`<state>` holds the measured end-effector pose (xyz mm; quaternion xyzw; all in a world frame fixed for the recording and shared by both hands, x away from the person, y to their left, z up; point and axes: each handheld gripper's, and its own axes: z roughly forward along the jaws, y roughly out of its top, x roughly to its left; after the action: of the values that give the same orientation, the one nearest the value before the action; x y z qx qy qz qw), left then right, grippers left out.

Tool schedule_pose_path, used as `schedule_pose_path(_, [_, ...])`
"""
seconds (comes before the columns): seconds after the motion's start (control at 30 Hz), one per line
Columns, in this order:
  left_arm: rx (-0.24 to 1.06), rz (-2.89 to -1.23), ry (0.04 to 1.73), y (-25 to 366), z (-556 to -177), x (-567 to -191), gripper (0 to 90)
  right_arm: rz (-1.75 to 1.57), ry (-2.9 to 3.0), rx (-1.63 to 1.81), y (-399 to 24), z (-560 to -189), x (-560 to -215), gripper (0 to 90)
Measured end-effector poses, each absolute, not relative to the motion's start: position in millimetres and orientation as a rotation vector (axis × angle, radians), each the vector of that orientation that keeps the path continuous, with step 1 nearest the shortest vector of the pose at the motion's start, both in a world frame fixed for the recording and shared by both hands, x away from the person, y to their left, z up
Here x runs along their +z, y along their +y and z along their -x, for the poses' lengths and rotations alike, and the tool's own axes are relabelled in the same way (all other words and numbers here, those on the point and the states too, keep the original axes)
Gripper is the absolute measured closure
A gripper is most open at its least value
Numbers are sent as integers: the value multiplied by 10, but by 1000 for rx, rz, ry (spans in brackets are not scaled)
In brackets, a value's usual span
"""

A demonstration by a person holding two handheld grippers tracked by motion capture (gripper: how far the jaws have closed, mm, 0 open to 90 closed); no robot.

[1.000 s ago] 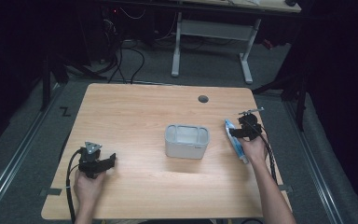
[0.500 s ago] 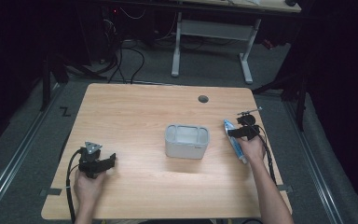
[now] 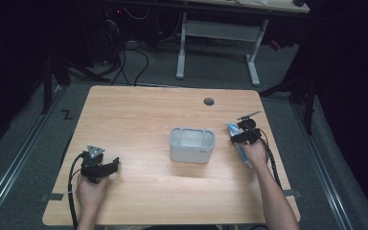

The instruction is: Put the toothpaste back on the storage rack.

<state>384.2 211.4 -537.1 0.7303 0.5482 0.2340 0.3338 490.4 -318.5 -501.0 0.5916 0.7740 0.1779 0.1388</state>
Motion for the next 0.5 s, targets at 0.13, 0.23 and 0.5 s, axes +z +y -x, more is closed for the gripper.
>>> schedule_pose_path(0.13, [610,-1907,1432,2115,-3841,-5370,275,-1680,2267,520,-3158,-4894,-5004,586])
schedule_pose_path(0.23, [608,-1904,1432,2117,-3842,-5371,275,-1679,2273,526,-3159,-4888,-4987,623])
schedule_pose_path(0.5, [606,-1904,1432,2120,-3842,-5371,275,-1698,2300,567,-3189,-4873,-4948,678])
